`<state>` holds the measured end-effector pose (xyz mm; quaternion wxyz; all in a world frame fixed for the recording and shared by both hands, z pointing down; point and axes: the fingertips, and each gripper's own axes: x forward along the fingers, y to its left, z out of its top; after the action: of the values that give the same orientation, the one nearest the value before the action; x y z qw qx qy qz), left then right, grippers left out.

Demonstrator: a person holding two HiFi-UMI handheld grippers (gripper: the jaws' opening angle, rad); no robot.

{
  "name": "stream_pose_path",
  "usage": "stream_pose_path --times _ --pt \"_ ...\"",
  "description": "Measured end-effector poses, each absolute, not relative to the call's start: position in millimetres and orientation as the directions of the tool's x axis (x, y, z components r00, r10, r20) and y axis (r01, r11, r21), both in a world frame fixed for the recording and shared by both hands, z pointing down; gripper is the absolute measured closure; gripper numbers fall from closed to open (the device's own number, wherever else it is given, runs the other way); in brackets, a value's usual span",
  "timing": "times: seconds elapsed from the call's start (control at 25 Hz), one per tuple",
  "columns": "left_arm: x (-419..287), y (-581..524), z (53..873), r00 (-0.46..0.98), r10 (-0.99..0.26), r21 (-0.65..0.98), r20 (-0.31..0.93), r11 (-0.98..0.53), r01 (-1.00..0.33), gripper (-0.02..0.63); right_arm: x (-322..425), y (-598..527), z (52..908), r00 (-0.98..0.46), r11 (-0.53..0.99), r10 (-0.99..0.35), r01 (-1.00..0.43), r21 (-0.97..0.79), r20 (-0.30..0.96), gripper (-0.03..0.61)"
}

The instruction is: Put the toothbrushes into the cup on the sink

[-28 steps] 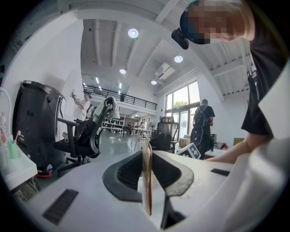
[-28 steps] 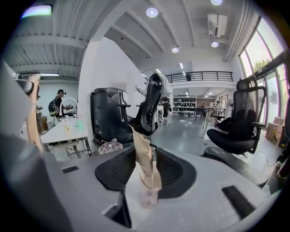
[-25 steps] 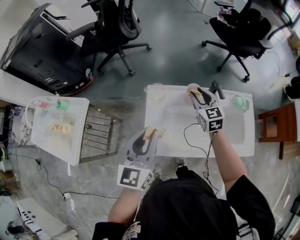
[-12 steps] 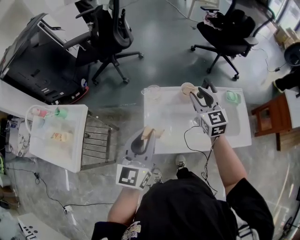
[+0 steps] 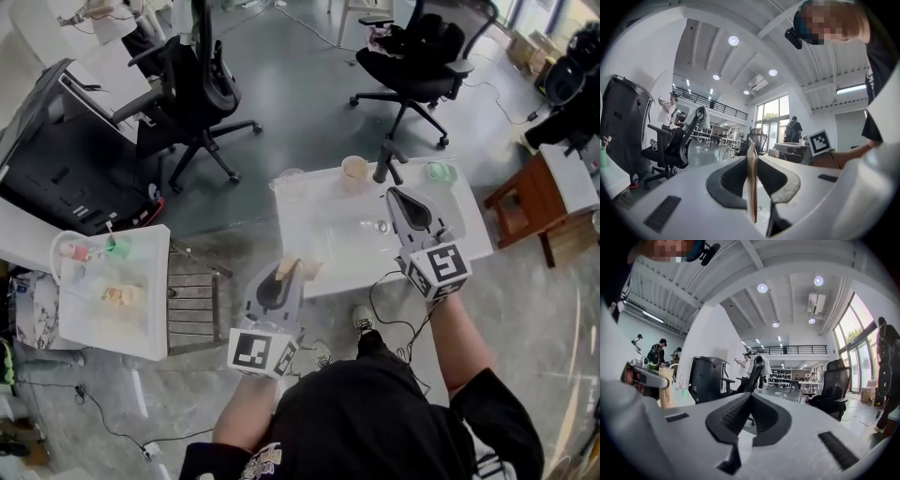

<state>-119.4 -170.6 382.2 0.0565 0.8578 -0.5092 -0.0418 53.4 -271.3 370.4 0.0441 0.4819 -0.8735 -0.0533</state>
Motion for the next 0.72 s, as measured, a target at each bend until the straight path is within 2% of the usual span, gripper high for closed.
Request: stream_pose_path --times 0.36,0.72 --pt "-114 -134 380 0.551 -0.834 0.140 -0.019 -0.548 -0.825 0.552 46 -182 358 -0.535 0.534 -0.844 -0.834 0.139 0.036 0.572" --pt "-109 -133 380 0.543 -0.840 0.155 -0.011 -0.538 -0.829 0.552 27 -162 370 -0.585 0.589 -0.808 -0.802 0.097 0.075 0.572"
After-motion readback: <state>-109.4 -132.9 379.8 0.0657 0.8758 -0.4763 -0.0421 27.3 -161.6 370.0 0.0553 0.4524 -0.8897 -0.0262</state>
